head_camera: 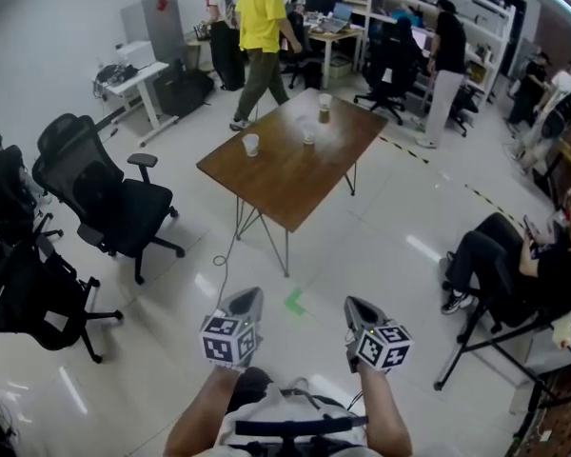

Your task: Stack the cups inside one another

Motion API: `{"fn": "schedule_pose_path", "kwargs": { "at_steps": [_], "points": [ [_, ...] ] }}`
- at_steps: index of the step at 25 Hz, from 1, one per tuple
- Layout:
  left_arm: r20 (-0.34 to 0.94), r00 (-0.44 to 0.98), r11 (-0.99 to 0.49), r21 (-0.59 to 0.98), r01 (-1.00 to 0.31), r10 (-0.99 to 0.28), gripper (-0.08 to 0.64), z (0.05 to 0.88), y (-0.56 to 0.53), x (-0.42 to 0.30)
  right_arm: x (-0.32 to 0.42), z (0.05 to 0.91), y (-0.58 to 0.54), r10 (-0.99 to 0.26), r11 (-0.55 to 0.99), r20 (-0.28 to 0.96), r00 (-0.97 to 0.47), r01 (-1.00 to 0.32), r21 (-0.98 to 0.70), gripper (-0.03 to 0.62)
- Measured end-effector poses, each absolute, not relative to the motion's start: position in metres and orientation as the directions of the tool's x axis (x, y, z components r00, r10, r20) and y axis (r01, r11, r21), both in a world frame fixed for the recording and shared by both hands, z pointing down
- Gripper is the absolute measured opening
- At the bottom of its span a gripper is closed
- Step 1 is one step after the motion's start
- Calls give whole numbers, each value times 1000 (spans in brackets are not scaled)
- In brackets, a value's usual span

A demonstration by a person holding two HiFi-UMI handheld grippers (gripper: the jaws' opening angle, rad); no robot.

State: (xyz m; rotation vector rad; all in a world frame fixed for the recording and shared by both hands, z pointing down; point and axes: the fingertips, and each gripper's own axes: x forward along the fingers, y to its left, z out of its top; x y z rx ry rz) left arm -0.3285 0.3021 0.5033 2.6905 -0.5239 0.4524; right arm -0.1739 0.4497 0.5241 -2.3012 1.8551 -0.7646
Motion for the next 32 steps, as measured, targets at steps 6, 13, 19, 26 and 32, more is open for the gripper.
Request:
{"fn": "schedule_pose_path", "kwargs": {
  "at_steps": [6,13,19,26,32],
  "points": [
    [387,873,-868,272,-415,-296,-11,503,302,-311,-161,523,442,-942,-245,310,126,-892,-381,8],
    [396,880,-873,291,-391,-262,-9,512,302,-272,-131,535,446,-931,-277,334,145,-878,-390,8],
    [416,873,-873,290,-391,-253,-9,522,263,-249,-109,545,418,-926,-298,341,160,-866,-402,8],
    [418,880,-876,308,-372,-227,-9,526,194,-207,-79,547,357,-912,-320,373,171,-865,-386,8],
    [435,870,-861,326,-391,-230,-9,527,127,-177,-52,535,283,-907,-318,384,173,-879,-355,8]
  ]
}}
